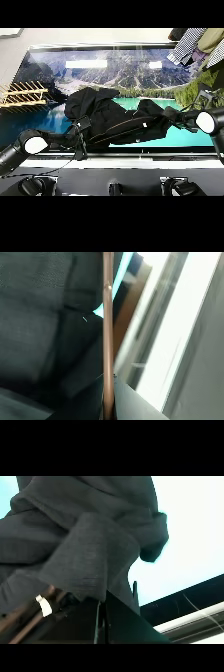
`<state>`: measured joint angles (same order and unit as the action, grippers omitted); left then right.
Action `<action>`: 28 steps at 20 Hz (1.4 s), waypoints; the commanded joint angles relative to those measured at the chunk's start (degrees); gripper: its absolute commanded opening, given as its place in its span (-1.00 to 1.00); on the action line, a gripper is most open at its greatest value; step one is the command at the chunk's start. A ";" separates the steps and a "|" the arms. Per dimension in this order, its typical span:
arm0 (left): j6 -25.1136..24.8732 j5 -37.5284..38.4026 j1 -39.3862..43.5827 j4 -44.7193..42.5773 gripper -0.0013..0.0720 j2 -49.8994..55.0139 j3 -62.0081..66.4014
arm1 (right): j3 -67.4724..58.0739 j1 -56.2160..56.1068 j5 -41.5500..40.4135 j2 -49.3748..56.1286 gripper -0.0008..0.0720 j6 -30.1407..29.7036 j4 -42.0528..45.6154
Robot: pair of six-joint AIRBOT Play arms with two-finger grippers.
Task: Fold the clothes and pants, and hang the long-sleeved shirts on hangers.
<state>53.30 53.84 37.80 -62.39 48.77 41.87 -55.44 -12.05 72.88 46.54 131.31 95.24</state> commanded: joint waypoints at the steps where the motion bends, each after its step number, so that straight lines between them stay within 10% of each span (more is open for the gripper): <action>1: 0.92 -6.75 0.57 0.09 -0.91 1.57 0.02 | -0.07 0.02 2.29 -3.76 -0.89 -0.04 -2.78; 28: 0.70 -25.94 12.28 6.78 -0.90 13.05 3.19 | -14.25 0.02 9.51 -2.60 -0.89 -6.97 -18.75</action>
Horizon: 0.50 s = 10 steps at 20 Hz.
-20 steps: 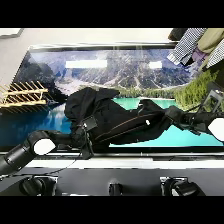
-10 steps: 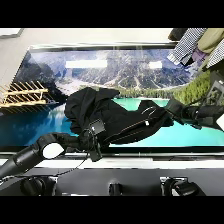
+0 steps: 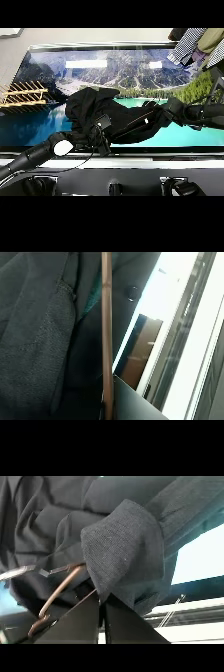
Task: Fold the clothes and pants, and hang the long-sleeved shirts on hangers.
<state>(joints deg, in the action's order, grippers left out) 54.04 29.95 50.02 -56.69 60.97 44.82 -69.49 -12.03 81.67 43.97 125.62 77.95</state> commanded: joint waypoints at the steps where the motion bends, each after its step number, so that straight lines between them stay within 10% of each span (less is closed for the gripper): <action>1: -0.04 -2.38 0.13 1.27 -0.90 0.92 0.24 | -0.17 0.00 0.48 0.04 -0.89 -1.88 -1.31; 10: 0.02 -5.31 2.16 1.36 -0.90 1.68 0.26 | -0.17 0.00 -1.88 2.47 -0.89 -9.33 -6.21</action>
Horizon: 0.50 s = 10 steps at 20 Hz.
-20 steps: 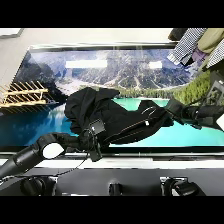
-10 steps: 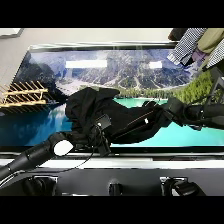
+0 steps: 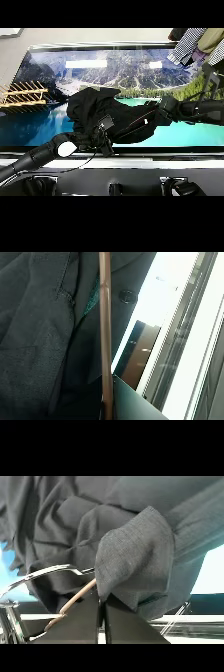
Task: Fold the clothes and pants, and hang the long-sleeved shirts on hangers.
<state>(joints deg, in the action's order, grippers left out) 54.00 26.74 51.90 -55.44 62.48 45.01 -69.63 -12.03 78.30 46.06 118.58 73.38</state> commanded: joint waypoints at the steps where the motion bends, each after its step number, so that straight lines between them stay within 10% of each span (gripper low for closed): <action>1: 0.07 -3.02 0.28 0.81 -0.90 0.17 0.07 | -0.04 0.00 2.62 0.35 -0.89 -2.67 -1.05; 3: 0.07 -4.33 0.26 1.55 -0.90 0.17 0.07 | -0.04 0.00 3.93 0.37 -0.86 -4.24 -0.59; 8: 0.07 -4.37 0.28 1.53 -0.90 0.17 0.07 | -0.07 0.00 6.08 -0.42 0.44 -5.46 2.43; 10: 0.04 -4.42 0.28 1.53 -0.90 0.17 0.07 | -0.09 0.00 5.68 -2.14 0.49 -4.98 6.08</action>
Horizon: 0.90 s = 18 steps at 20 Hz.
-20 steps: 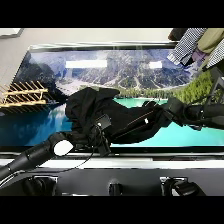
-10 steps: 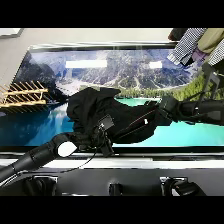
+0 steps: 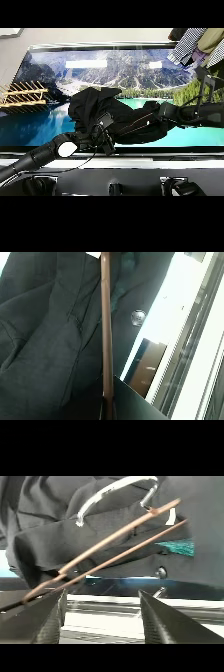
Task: Fold the clothes and pants, and hang the long-sleeved shirts on hangers.
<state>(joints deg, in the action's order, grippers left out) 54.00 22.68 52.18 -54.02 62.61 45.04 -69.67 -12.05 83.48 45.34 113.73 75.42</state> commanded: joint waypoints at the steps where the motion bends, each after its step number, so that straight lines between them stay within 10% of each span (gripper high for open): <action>1: 0.07 -0.55 0.00 0.11 -0.90 0.04 0.02 | -0.22 0.02 0.74 -2.51 0.50 1.44 7.61; 7: 0.07 -3.26 -0.02 0.11 -0.90 0.04 0.02 | -2.75 0.22 3.65 -4.22 0.70 12.63 34.38; 10: 0.07 -3.23 -0.02 0.11 -0.90 0.04 0.02 | -2.75 12.11 3.23 -0.79 0.72 9.05 27.65; 13: 0.07 -3.26 -0.02 0.11 -0.90 0.04 0.00 | -2.75 28.59 5.55 5.70 0.72 -21.42 10.36; 18: 0.07 -3.21 -0.02 0.09 -0.90 0.04 0.00 | -2.45 26.73 5.44 13.53 0.74 -64.70 6.19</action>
<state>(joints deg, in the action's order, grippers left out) 54.04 19.46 52.18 -53.91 62.61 45.04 -72.16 14.37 89.71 54.83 77.62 85.89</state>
